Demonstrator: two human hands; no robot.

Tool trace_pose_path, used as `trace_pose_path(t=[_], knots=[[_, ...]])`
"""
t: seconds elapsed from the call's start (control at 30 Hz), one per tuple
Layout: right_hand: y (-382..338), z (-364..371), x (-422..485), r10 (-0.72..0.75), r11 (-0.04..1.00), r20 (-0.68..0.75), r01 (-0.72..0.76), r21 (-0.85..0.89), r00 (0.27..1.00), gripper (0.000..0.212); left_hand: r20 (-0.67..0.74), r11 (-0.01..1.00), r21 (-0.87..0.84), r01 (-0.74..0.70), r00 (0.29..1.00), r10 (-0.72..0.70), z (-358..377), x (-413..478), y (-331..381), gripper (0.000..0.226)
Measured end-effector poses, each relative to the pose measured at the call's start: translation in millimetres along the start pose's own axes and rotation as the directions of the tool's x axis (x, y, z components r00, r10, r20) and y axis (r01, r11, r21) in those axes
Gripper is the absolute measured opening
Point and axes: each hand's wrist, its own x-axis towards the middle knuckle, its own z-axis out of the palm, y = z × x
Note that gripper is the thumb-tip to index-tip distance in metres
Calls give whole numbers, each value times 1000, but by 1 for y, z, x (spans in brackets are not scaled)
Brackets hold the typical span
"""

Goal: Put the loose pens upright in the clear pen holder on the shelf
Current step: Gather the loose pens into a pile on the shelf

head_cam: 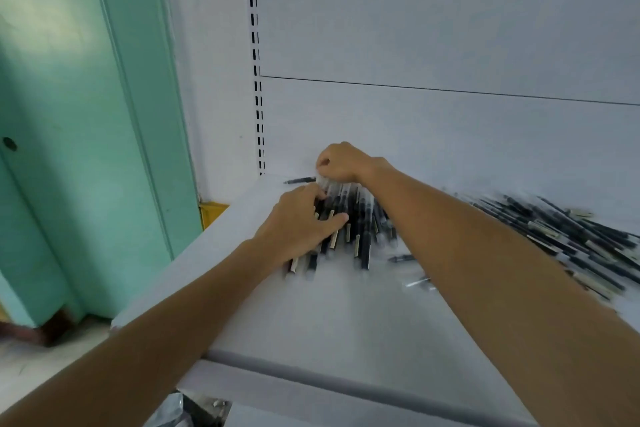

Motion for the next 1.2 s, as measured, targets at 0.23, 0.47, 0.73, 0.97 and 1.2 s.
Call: trace_pose_path(t=[0.23,0.47,0.73,0.97,1.2], knots=[[-16,-4,8,10,989,86,3,-147,996,29,-43,991,-137,14,999,-20,-2,-2,-1,25],[-4,-22,-20,17,998,-290,-36,-57,957,14,76,956,-285,72,996,-52,-7,-3,7,25],[43,-27,-101,241,963,-32,-235,129,970,54,283,921,-324,214,951,-121,-16,3,-5,84],[30,21,-119,359,893,-88,-315,321,929,50,229,919,-358,166,970,-86,4,4,9,93],[24,16,-105,461,761,-33,-376,528,887,29,274,973,-208,95,961,-35,16,2,29,128]])
